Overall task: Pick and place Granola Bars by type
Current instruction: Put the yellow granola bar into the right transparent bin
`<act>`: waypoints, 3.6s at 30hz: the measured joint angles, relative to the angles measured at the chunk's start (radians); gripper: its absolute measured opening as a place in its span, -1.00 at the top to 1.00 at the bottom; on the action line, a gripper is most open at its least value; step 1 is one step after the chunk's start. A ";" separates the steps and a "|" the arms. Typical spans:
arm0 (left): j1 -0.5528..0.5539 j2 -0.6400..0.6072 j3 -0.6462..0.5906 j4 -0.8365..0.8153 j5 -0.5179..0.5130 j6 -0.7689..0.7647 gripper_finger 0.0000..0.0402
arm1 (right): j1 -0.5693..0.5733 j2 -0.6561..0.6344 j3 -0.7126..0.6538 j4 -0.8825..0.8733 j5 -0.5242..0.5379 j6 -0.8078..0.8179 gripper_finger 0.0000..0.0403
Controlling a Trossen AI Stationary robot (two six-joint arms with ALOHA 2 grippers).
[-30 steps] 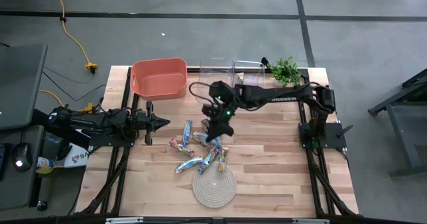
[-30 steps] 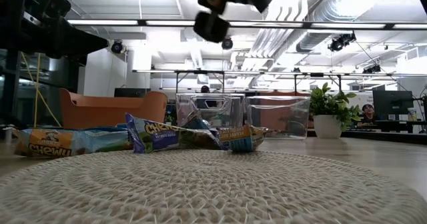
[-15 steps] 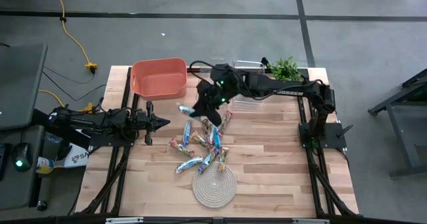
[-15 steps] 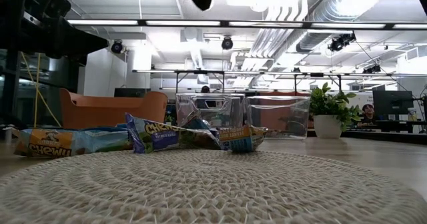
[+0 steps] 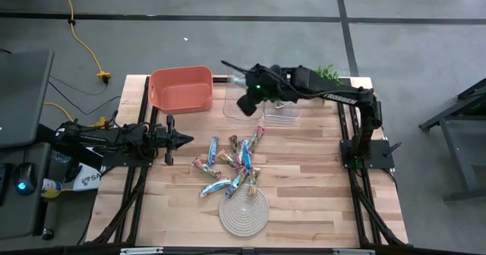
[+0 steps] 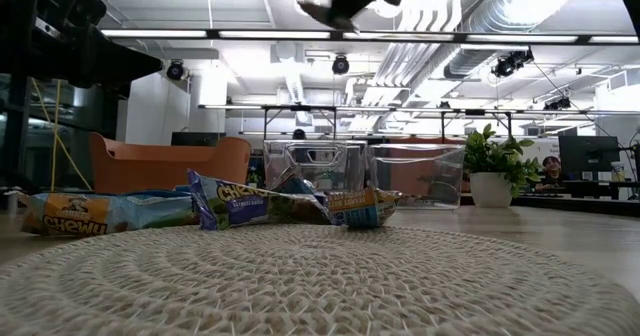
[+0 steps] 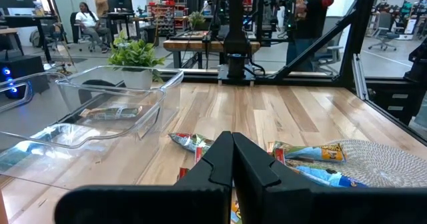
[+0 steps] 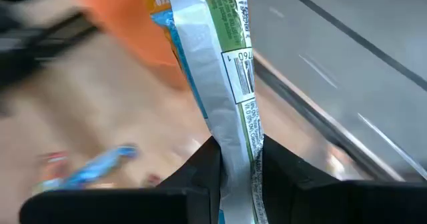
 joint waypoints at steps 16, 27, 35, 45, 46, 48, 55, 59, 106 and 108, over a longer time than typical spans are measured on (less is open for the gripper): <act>0.000 0.000 0.000 0.000 0.000 0.000 1.00 | -0.255 0.000 -0.304 -0.162 0.111 0.254 0.67; 0.000 0.000 0.000 0.000 0.000 0.000 1.00 | -0.432 0.000 -0.598 0.189 -0.235 0.237 0.67; 0.000 0.000 0.000 0.000 0.000 0.000 1.00 | -0.433 0.000 -0.600 0.208 -0.257 0.221 0.56; 0.000 0.000 0.000 0.000 0.000 0.000 1.00 | -0.433 -0.003 -0.600 0.217 -0.260 0.218 0.09; 0.000 0.000 0.000 0.000 0.000 0.000 1.00 | -0.432 -0.008 -0.600 0.224 -0.262 0.212 0.06; 0.000 0.000 0.000 0.000 0.000 0.000 1.00 | -0.427 -0.032 -0.600 0.254 -0.258 0.202 0.03; 0.000 0.000 0.000 0.000 0.000 0.000 1.00 | -0.398 -0.172 -0.600 0.381 -0.199 0.107 0.06; 0.000 0.000 0.000 0.000 0.000 0.000 1.00 | -0.357 -0.253 -0.600 0.465 -0.252 0.049 0.09; 0.000 0.000 0.000 0.000 0.000 0.000 1.00 | 0.498 -0.107 -0.599 0.341 -0.135 0.641 0.09; 0.000 0.000 0.000 0.000 0.000 0.000 1.00 | 0.502 -0.060 -0.599 0.341 -0.189 0.677 0.09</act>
